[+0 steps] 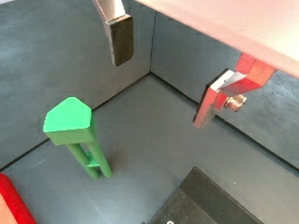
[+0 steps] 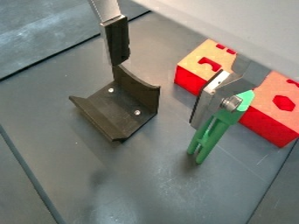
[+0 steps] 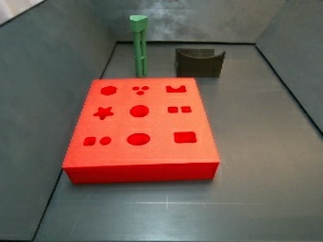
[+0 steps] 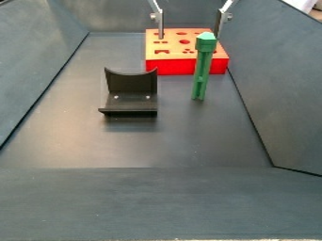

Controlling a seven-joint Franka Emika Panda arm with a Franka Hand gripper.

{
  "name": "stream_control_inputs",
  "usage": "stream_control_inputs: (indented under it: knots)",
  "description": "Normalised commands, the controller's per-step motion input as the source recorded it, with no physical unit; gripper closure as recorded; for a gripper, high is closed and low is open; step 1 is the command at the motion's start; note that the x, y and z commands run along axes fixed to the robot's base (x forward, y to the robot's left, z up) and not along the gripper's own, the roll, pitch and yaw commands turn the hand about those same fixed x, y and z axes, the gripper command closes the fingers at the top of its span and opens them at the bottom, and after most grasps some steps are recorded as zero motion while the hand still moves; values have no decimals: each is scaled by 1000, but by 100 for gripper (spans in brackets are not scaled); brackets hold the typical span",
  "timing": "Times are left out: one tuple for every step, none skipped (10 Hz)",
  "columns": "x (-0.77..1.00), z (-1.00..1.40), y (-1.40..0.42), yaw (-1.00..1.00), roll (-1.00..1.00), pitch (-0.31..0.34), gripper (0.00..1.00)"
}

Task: Pick up the 3 prong object. Move up. Move to above the board. Insert the 3 prong object.
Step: Pick up the 3 prong object.

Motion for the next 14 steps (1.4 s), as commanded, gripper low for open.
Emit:
stream_control_inputs:
  knots:
    - [0,-80,-366,269,9,-41,0]
    - [9,-3,-294,726,114,0,0]
    - [0,0,-183,834,121,0,0]
    - [0,0,0,1000,107,0,0]
    - [0,0,0,1000,93,0,0]
    - [0,0,0,1000,107,0,0]
    - [-14,0,0,949,216,0,0]
    - [-337,0,-94,731,313,0,0]
    - [-434,0,-163,634,360,0,0]
    - [-409,146,-451,400,310,0,0]
    - [-134,320,-691,134,247,-10,0]
    - [-31,260,-700,57,224,-14,0]
    - [0,-77,-466,183,160,-50,0]
    - [0,-486,-229,303,137,-114,0]
